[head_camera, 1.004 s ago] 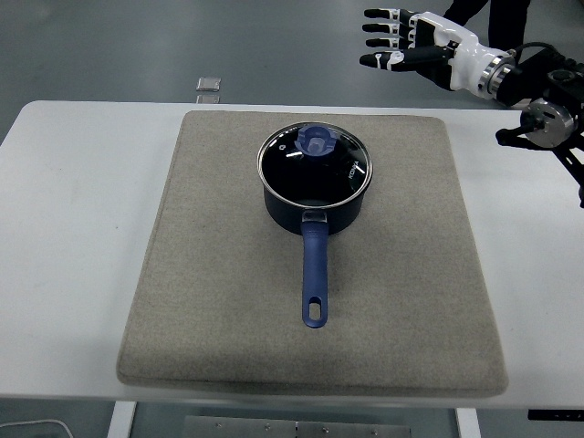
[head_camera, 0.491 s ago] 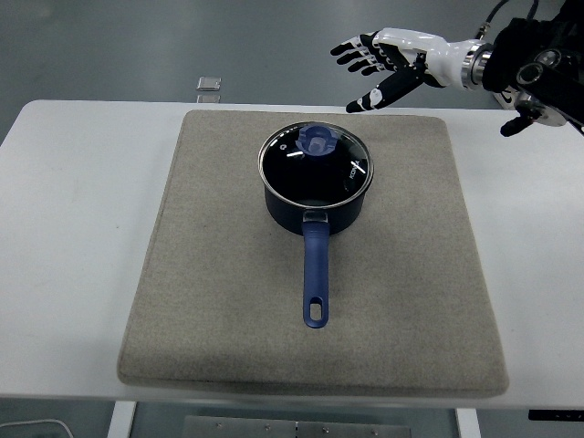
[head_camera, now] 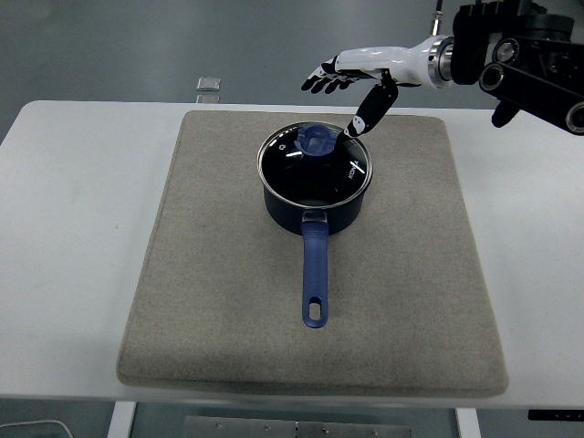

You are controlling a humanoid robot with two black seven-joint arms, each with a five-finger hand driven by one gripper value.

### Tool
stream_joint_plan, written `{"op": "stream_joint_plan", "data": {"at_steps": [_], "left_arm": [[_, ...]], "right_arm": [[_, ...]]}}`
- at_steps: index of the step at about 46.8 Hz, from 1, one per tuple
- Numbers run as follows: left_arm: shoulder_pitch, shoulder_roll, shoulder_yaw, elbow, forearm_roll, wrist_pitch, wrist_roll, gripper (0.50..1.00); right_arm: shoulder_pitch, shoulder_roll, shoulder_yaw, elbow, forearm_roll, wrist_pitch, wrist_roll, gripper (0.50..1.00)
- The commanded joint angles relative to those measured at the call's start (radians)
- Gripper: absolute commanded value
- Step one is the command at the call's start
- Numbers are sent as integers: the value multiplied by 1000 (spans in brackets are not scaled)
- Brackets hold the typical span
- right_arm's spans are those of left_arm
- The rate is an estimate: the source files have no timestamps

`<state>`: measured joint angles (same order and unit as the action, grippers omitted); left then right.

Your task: Lift the pot lid and place it to the right of the pot.

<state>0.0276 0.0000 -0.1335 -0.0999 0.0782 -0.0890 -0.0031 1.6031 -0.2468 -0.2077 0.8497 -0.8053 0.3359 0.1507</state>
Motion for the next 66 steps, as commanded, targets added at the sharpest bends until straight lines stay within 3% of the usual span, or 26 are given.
{"op": "stream_joint_plan", "data": {"at_steps": [1, 14, 38, 53, 60, 66], "left_arm": [[0, 0, 0, 0, 0, 0, 0, 1000], [0, 0, 0, 0, 0, 0, 0, 1000], [0, 0, 0, 0, 0, 0, 0, 1000], [0, 0, 0, 0, 0, 0, 0, 1000], [0, 0, 0, 0, 0, 0, 0, 1000], [0, 0, 0, 0, 0, 0, 0, 1000]], "right_arm": [[15, 32, -39, -1, -3, 0, -2, 915], [29, 92, -105, -12, -26, 0, -2, 913], [44, 80, -116, -20, -35, 2, -7, 905], [43, 83, -113, -20, -35, 15, -5, 842], [41, 87, -111, -20, -35, 14, -3, 838], [37, 89, -111, -20, -35, 14, -3, 797]]}}
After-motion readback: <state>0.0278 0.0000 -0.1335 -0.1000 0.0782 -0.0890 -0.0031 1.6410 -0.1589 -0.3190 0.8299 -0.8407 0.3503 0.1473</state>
